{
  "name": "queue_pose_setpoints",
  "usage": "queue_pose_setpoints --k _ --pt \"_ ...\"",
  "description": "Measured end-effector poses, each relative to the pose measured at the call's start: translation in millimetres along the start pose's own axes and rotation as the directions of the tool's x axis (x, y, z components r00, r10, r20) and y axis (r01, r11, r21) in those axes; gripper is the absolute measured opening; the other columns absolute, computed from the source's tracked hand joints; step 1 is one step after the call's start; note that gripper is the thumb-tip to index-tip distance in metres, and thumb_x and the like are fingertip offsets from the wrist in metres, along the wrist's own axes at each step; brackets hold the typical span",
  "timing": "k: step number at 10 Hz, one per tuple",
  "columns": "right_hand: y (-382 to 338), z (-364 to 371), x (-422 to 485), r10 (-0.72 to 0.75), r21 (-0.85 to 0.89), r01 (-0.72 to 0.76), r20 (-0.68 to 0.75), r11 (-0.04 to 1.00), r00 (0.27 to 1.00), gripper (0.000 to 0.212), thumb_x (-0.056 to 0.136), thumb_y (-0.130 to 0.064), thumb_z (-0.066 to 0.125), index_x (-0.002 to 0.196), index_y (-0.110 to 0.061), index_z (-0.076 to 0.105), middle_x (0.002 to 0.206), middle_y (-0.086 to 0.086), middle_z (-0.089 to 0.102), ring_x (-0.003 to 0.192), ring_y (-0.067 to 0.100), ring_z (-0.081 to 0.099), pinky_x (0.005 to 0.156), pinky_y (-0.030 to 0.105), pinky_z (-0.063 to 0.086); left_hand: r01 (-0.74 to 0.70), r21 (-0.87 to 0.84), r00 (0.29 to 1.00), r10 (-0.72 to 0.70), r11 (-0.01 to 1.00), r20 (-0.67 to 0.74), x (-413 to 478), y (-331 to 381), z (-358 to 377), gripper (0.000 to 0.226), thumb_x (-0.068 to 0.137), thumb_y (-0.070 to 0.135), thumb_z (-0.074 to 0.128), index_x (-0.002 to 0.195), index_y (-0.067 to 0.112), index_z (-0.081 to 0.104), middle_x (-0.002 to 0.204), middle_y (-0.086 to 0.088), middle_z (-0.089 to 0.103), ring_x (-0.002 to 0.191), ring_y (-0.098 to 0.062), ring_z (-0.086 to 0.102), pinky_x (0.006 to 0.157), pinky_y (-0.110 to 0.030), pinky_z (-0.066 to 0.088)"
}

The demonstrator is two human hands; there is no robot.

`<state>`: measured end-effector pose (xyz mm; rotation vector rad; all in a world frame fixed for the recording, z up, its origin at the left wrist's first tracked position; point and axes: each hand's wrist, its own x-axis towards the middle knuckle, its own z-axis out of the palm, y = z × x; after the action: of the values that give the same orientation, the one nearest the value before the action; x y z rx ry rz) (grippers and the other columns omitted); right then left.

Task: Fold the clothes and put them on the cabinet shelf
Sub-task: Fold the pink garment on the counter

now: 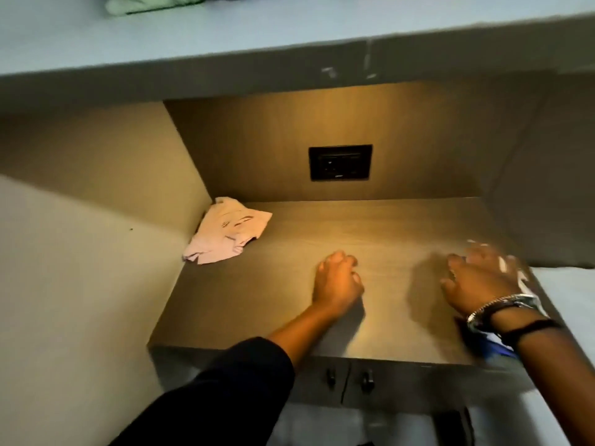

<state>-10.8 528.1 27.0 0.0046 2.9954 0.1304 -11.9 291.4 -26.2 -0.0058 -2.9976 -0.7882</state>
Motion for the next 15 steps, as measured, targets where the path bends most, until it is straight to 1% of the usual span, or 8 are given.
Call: queue_pose_setpoints --k 3,7,8,9,11,13,14,15 --pt "-229.1 -18.5 18.2 -0.445 0.120 0.431 0.123 0.894 0.887 0.050 0.089 -0.048 0.047 0.133 -0.024 0.049 0.155 0.011 0.025 0.141 0.030 0.022 0.112 0.053 0.020 0.346 0.320 0.937 -0.308 0.882 -0.163 34.2 -199.5 -117.9 0.049 0.090 0.041 0.059 0.133 0.017 0.053 0.133 -0.012 0.054 0.120 -0.033 0.050 0.096 -0.045 0.045" --pt "-267.6 -19.7 29.5 -0.319 0.279 0.335 -0.102 0.900 0.942 0.058 0.085 -0.041 0.057 0.136 -0.022 0.041 0.144 0.010 0.042 0.131 0.030 0.039 0.104 0.044 0.035 0.315 0.236 0.941 -0.269 0.919 -0.207 35.4 -180.0 -118.0 0.017 0.093 0.021 0.056 0.109 0.016 0.060 0.106 -0.007 0.067 0.098 -0.024 0.063 0.084 -0.034 0.050" --pt "-264.4 -21.0 32.9 -0.364 0.316 0.367 -0.073 0.875 0.929 0.082 0.078 -0.048 0.067 0.145 -0.021 0.029 0.152 0.011 0.033 0.136 0.031 0.034 0.109 0.048 0.030 -0.297 -0.518 0.951 0.198 0.802 -0.239 25.5 -160.5 -125.9 0.010 0.088 0.005 0.063 0.095 0.012 0.064 0.080 -0.007 0.063 0.072 -0.015 0.059 0.074 -0.034 0.047" --pt "-260.6 -19.3 26.5 -0.390 0.308 0.394 -0.077 0.866 0.918 0.061 0.082 -0.039 0.062 0.137 -0.023 0.042 0.144 0.008 0.044 0.130 0.031 0.040 0.105 0.046 0.034 -0.072 -0.642 0.995 0.095 0.763 0.002 13.6 -141.8 -139.0 0.019 0.086 0.002 0.066 0.085 0.020 0.062 0.076 -0.001 0.065 0.067 -0.007 0.061 0.065 -0.023 0.050" --pt "-214.1 -38.2 8.2 -0.411 0.559 0.518 -0.317 0.647 0.855 0.016 0.074 -0.004 0.052 0.079 -0.011 0.065 0.096 0.012 0.067 0.089 0.034 0.060 0.074 0.043 0.050 0.025 -0.802 0.998 -0.057 0.597 -0.011 -1.0 -119.1 -162.4 0.024 0.090 -0.001 0.059 0.079 0.020 0.062 0.079 0.000 0.063 0.073 -0.008 0.063 0.064 -0.022 0.053" --pt "-158.8 -84.7 11.2 -0.291 0.504 0.504 -0.443 0.701 0.848 0.015 0.084 -0.018 0.064 0.069 -0.017 0.065 0.080 -0.001 0.058 0.075 0.025 0.056 0.064 0.038 0.047 0.165 -0.790 0.982 -0.177 0.591 0.073 7.3 -79.9 -172.1 0.024 0.093 0.005 0.052 0.077 0.021 0.057 0.077 -0.002 0.056 0.070 -0.015 0.054 0.056 -0.021 0.046" --pt "-137.2 -108.6 14.4 -0.234 0.632 0.447 -0.394 0.633 0.889 0.025 0.083 -0.013 0.066 0.059 -0.022 0.062 0.061 -0.003 0.057 0.062 0.018 0.052 0.057 0.032 0.041 0.044 -0.655 0.993 -0.103 0.754 -0.051 13.1 -53.5 -176.5 0.006 0.095 0.012 0.055 0.092 0.018 0.056 0.078 0.001 0.055 0.074 -0.016 0.051 0.061 -0.023 0.045" --pt "-109.0 -120.1 10.9 -0.372 0.664 0.429 -0.236 0.612 0.897 0.014 0.082 -0.016 0.072 0.073 -0.005 0.072 0.070 0.011 0.068 0.064 0.015 0.054 0.060 0.031 0.044 -0.156 -0.340 0.973 0.205 0.927 0.111 7.7 -53.2 -195.3 0.045 0.082 0.042 0.073 0.118 0.024 0.055 0.087 0.010 0.059 0.074 -0.006 0.056 0.063 -0.022 0.047"
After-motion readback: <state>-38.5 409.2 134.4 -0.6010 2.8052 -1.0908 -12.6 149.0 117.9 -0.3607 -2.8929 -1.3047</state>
